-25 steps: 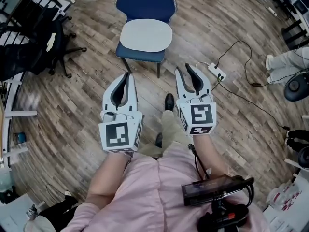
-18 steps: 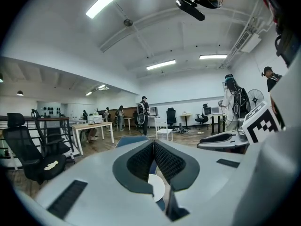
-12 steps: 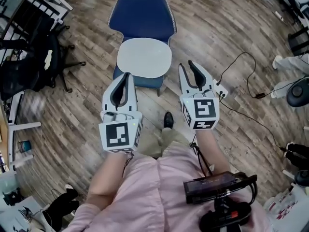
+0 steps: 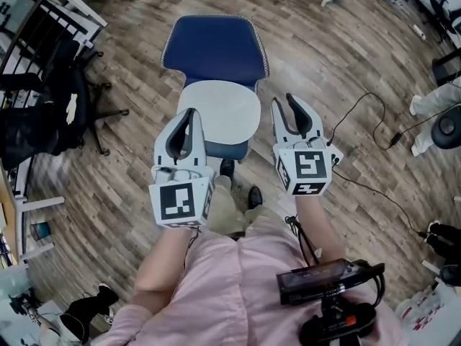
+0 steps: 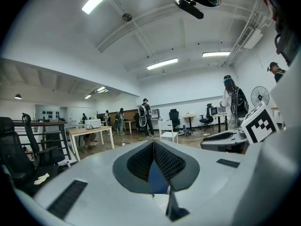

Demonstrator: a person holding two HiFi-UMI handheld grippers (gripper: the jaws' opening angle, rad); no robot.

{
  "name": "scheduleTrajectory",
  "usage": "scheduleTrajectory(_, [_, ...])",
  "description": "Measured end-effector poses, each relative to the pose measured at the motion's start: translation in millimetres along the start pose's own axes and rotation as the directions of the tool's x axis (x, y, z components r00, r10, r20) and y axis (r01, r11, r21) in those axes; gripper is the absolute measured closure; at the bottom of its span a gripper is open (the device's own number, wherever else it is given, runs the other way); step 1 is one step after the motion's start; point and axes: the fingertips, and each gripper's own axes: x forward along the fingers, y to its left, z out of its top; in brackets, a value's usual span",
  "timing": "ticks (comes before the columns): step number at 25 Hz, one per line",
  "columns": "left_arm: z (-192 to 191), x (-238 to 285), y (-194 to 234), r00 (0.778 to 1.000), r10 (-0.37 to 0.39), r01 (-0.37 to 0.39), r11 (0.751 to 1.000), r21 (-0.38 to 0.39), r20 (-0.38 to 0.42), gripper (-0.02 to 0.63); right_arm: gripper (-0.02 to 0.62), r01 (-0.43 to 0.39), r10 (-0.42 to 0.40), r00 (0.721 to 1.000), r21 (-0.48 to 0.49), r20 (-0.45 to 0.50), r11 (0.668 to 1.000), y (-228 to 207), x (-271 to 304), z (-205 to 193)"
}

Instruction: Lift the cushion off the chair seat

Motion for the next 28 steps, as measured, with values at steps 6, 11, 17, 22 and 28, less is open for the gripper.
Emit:
scheduleTrajectory(6, [-38.9,53.6,22.6,0.995,-0.064,0.063,0.998,-0.019,-0.081,0.592,0.485,0.038,-0.033,0.995,0.046,-0.098,0.998,-2.8,47.2,-40.4])
scheduleTrajectory(11, [-90.4,114.9,24.7,0.981,-0.118,0.117,0.993,-0.016,-0.156,0.592,0.483,0.068,-0.051,0.982,0.089,-0.180,0.994,-23.2,98.1,-97.8])
scheduleTrajectory(17, [-160.4,149.7,26.3,0.942,-0.200,0.198,0.980,-0.035,-0.269,0.592,0.479,0.120,-0.072,0.953,0.149,-0.295,0.981,-20.9,128.1,-175.7])
scheduleTrajectory(22, [-219.4,163.8,17.2,0.910,-0.252,0.250,0.967,-0.050,-0.329,0.592,0.474,0.159,-0.082,0.927,0.185,-0.366,0.970,-19.4,137.7,-246.0])
scheduleTrajectory(28, [-276.4,174.9,-3.9,0.880,-0.299,0.296,0.953,-0.066,-0.368,0.592,0.469,0.200,-0.079,0.892,0.234,-0.444,0.951,-17.8,137.2,-331.7])
